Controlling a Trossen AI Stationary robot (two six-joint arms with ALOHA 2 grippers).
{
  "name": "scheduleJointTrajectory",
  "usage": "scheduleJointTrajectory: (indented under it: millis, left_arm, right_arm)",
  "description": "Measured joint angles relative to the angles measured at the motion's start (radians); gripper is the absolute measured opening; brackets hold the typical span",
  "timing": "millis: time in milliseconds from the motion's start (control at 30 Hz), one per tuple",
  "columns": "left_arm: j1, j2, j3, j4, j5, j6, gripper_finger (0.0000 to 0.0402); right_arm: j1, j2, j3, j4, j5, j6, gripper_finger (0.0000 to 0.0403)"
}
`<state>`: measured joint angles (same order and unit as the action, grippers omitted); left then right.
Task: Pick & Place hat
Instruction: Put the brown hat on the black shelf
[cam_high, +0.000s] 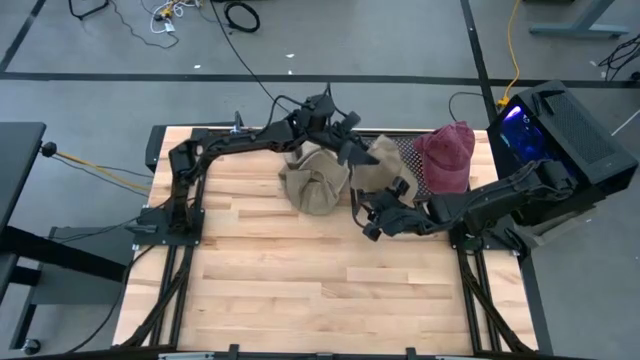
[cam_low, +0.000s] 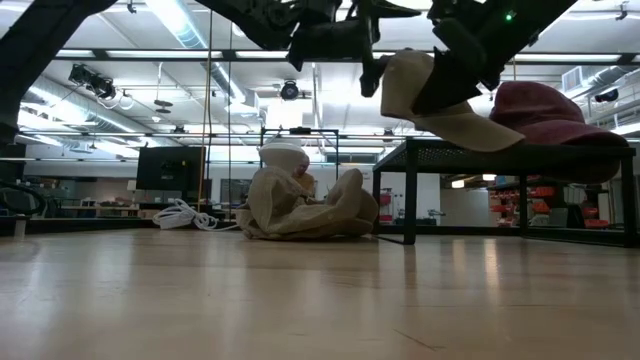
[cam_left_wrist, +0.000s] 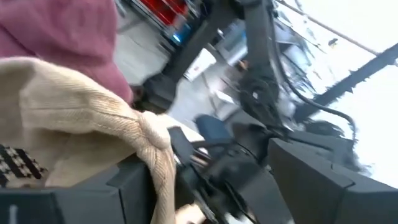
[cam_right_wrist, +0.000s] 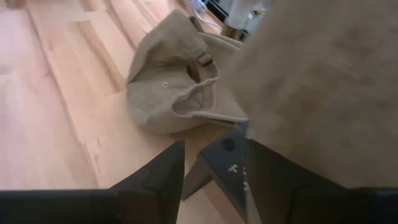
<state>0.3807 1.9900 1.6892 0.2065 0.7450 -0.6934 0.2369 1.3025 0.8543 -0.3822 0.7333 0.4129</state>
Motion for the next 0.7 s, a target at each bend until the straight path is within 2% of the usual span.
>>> scheduleJointTrajectory:
  millis: [167, 300, 500, 700]
  left_arm:
    - [0.030, 0.000, 0.000, -0.002, 0.156, -0.063, 0.0291]
    - [0.050, 0.000, 0.000, -0.002, 0.206, -0.081, 0.0291]
    - [0.060, 0.000, 0.000, -0.001, 0.137, -0.022, 0.0291]
    - [0.026, 0.000, 0.000, 0.000, 0.037, 0.104, 0.0291]
  right_arm:
    - [-0.021, 0.000, 0.000, -0.009, -0.023, 0.024, 0.0141]
    - [-0.025, 0.000, 0.000, -0.009, -0.039, 0.024, 0.0121]
    - [-0.025, 0.000, 0.000, -0.009, -0.036, 0.024, 0.0094]
    - [-0.029, -0.001, 0.000, -0.062, 0.027, 0.091, 0.0067]
